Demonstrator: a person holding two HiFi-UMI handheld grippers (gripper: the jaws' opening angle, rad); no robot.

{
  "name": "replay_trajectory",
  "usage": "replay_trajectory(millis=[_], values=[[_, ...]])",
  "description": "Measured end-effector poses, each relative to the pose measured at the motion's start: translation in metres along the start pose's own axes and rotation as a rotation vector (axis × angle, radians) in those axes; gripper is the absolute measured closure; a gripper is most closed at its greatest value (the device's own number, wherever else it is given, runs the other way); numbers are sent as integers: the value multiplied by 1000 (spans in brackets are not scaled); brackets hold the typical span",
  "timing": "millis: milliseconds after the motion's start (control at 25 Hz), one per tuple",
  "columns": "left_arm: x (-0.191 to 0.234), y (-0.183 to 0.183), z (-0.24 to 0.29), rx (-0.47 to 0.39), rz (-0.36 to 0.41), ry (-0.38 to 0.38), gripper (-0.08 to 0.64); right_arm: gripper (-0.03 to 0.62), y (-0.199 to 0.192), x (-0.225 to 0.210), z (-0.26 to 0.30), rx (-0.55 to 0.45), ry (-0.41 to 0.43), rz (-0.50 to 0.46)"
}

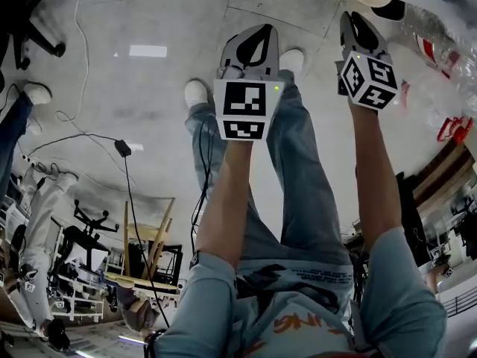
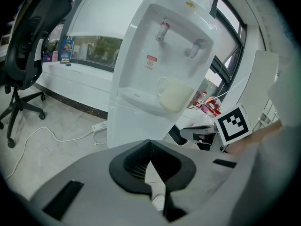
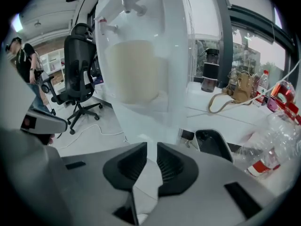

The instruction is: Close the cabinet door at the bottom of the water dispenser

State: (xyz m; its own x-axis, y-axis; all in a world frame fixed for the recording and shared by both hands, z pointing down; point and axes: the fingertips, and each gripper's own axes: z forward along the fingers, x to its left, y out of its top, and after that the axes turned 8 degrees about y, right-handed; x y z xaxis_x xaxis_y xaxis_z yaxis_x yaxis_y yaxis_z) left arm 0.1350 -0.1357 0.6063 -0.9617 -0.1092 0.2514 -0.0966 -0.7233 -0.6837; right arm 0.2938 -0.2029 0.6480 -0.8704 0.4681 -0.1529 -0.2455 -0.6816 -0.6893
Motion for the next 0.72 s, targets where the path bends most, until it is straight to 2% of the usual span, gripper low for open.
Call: replay_trajectory(millis=[280, 480, 600, 720], values=[[26, 15, -38, -25, 48, -10, 549, 546, 18, 61, -20, -72, 45, 81], [40, 33, -66, -61, 78, -27, 549, 557, 32, 110, -29, -119, 116, 163], [48, 47, -87, -91, 92, -44, 549, 560, 50, 138, -37, -173, 143, 210], [58, 58, -110, -126, 107, -72, 549, 561, 74, 166, -48, -239, 149, 209]])
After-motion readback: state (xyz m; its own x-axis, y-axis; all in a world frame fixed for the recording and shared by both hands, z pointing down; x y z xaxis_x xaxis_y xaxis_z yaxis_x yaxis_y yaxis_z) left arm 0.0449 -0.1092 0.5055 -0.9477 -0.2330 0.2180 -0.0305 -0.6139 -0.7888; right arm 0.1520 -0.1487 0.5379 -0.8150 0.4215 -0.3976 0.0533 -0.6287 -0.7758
